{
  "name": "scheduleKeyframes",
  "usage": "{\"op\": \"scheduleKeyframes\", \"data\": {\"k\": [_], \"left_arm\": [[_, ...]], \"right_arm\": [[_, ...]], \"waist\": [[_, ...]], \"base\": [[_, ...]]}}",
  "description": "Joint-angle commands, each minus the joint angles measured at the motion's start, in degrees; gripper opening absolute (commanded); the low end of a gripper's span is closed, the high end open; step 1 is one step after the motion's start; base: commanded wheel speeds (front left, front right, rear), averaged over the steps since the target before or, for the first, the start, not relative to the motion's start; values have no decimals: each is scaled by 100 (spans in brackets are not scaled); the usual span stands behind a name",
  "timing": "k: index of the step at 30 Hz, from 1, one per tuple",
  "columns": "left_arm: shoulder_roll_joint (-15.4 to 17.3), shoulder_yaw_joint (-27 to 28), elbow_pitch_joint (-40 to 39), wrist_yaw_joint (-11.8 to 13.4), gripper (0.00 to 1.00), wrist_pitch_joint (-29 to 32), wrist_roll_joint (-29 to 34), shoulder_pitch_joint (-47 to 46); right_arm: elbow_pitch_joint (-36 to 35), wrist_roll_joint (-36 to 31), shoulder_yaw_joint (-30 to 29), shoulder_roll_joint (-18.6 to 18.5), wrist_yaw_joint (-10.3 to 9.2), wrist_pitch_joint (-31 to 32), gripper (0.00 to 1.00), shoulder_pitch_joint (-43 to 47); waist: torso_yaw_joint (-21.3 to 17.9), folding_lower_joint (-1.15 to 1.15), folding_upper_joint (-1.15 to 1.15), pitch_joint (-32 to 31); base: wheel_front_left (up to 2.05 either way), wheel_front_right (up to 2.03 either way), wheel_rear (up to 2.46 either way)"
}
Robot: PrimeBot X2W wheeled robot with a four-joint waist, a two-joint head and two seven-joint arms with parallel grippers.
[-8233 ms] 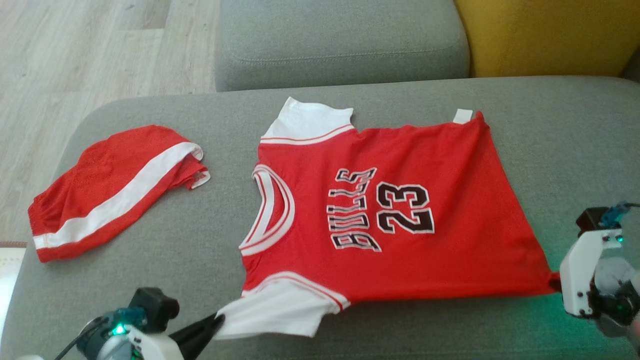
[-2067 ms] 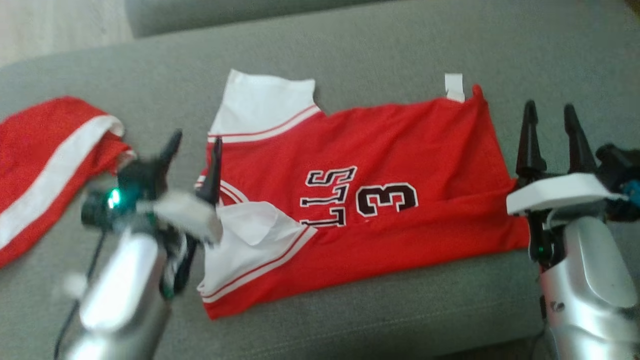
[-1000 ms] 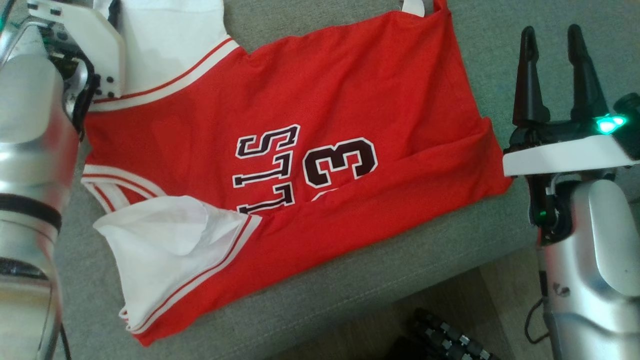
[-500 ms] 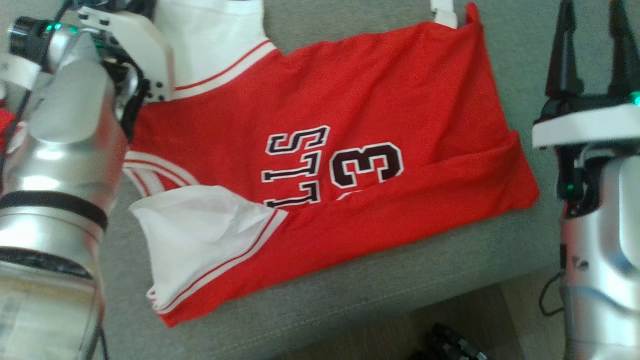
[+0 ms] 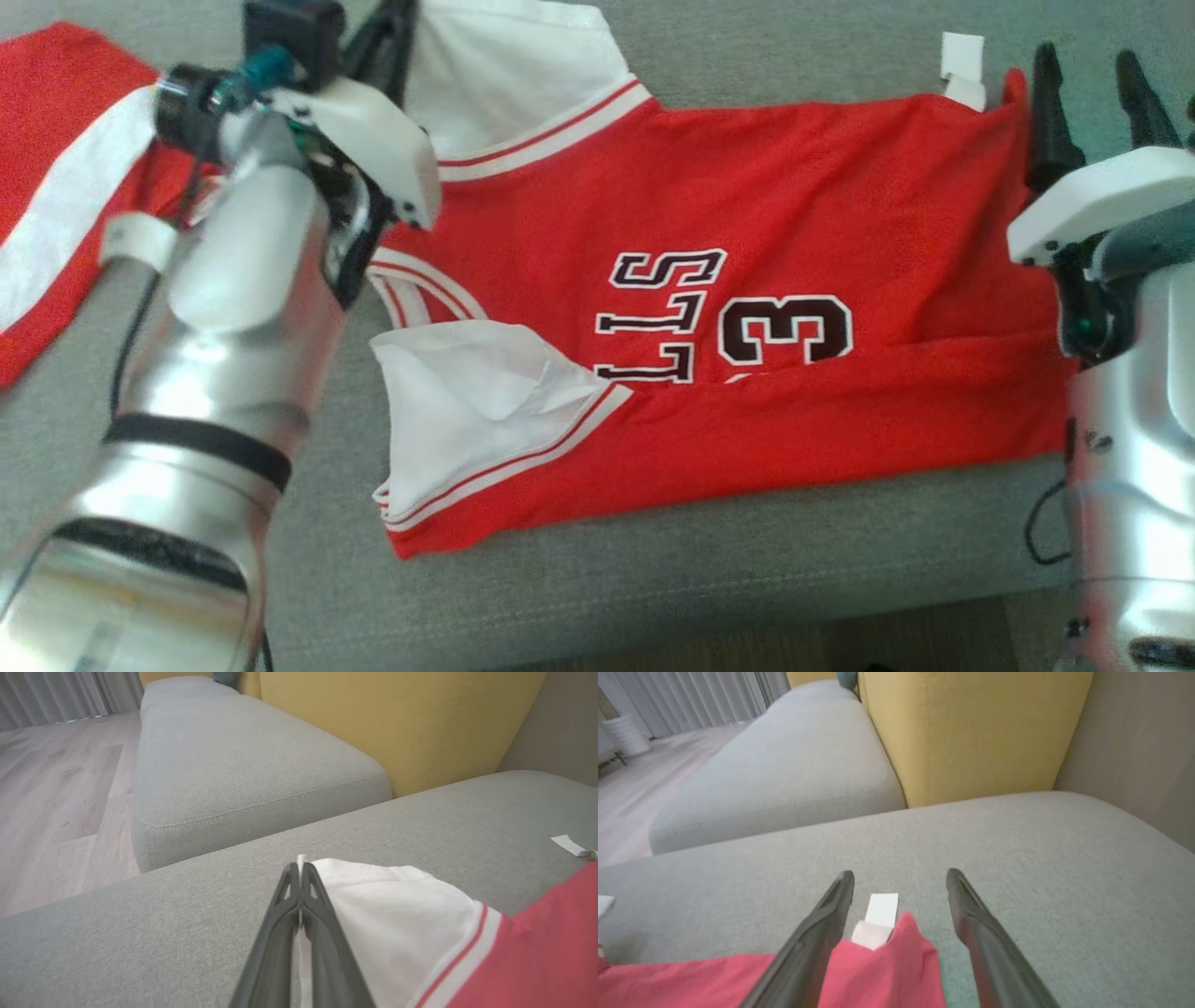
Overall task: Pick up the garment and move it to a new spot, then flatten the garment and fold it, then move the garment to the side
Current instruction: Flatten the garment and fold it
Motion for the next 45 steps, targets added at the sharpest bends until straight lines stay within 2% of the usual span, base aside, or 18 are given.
{"op": "scheduleKeyframes", "data": {"k": [1, 9, 18, 24, 35, 36, 37, 38, 43, 45], "left_arm": [[123, 52, -274, 35, 0, -60, -18, -30], [190, -108, -1141, 158, 0, 120, -6, 515], [416, -109, -1965, 323, 0, 468, -65, 778], [519, -114, -2363, 406, 0, 665, -103, 873], [621, -146, -2738, 476, 0, 863, -151, 918], [629, -147, -2757, 483, 0, 870, -156, 919], [638, -143, -2771, 493, 0, 874, -163, 920], [648, -131, -2783, 509, 0, 871, -172, 921], [736, -46, -2801, 579, 0, 840, -219, 892], [785, 11, -2791, 616, 0, 812, -250, 853]], "right_arm": [[-69, -96, 29, -107, -4, 49, 100, -244], [987, -424, -321, -225, -4, 451, 100, -622], [1749, -951, -588, -318, -4, 579, 100, -921], [2063, -999, -444, -280, -4, 452, 100, -1179], [2527, -1314, -207, -565, -4, 213, 100, -1482], [2591, -1335, -226, -581, -4, 224, 84, -1508], [2644, -1350, -265, -593, -4, 224, 11, -1532], [2691, -1370, -324, -606, -4, 224, 0, -1550], [2767, -1378, -832, -544, -4, 21, 0, -1681], [2797, -1241, -1209, -426, -4, -144, 0, -1815]], "waist": [[70, 0, 0, -10], [157, 0, 0, 47], [162, 0, 0, 83], [189, 0, 0, 143], [284, 0, 0, 272], [291, 0, 0, 277], [296, 0, 0, 280], [299, 0, 0, 280], [280, 0, 0, 279], [253, 0, 0, 285]], "base": [[0, 0, 0], [0, 0, 0], [0, 0, 0], [0, 0, 0], [0, 0, 0], [0, 0, 0], [0, 0, 0], [0, 0, 0], [0, 0, 0], [0, 0, 0]]}}
